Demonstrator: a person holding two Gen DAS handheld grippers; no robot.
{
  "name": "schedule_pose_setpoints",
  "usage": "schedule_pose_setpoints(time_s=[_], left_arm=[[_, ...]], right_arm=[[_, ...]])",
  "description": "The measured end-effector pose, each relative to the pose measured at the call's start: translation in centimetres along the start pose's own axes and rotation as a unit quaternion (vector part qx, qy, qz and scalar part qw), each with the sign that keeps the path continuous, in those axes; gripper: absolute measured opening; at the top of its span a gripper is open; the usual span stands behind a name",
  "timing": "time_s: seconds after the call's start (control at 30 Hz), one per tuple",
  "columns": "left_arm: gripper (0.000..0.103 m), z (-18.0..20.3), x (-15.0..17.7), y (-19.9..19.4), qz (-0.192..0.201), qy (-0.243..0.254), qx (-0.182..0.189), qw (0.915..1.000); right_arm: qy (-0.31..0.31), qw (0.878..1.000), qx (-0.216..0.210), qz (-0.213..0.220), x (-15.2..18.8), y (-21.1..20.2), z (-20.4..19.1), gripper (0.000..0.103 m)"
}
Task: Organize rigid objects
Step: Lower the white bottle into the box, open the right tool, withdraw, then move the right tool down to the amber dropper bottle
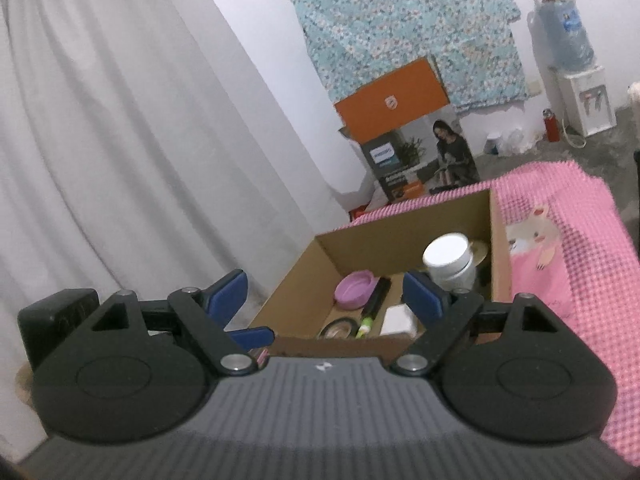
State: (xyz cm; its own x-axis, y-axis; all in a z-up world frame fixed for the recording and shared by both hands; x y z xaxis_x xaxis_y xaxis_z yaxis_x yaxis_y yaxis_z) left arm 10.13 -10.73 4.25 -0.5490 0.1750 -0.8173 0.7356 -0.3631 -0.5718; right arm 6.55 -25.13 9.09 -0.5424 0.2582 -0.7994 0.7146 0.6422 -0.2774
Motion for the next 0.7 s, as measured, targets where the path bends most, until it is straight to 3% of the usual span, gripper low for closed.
schedule_pose_setpoints(time_s=[0.33,0.7], left_arm=[[0.103,-5.0,4.4,-1.7,-0.032,-0.033,-0.047,0.9978],[0.101,-8.5,7.7,0.7,-0.057,-0.050,-0.101,0.9919]], right_arm=[[0.021,0.998,-0.010,-0.054,3.0,3.2,-0.8,0.085],[0.016,0.989,-0.026,-0.141,6.6,9.5,-1.4,0.085]])
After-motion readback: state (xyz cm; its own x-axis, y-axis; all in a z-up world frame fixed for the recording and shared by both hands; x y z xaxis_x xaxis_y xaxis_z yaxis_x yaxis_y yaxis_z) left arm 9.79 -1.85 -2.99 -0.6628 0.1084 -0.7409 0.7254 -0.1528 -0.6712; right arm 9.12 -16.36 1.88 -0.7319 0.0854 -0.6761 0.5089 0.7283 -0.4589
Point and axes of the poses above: each gripper's, at about its wrist camera, not at the fingertips, and y roughly the way its jaws point, z to its right, x to its underside, the point moved 6 cm from there along y, roughly the way its jaws point, and after that the axes turned 3 degrees about -x, right-handed, at the moved point
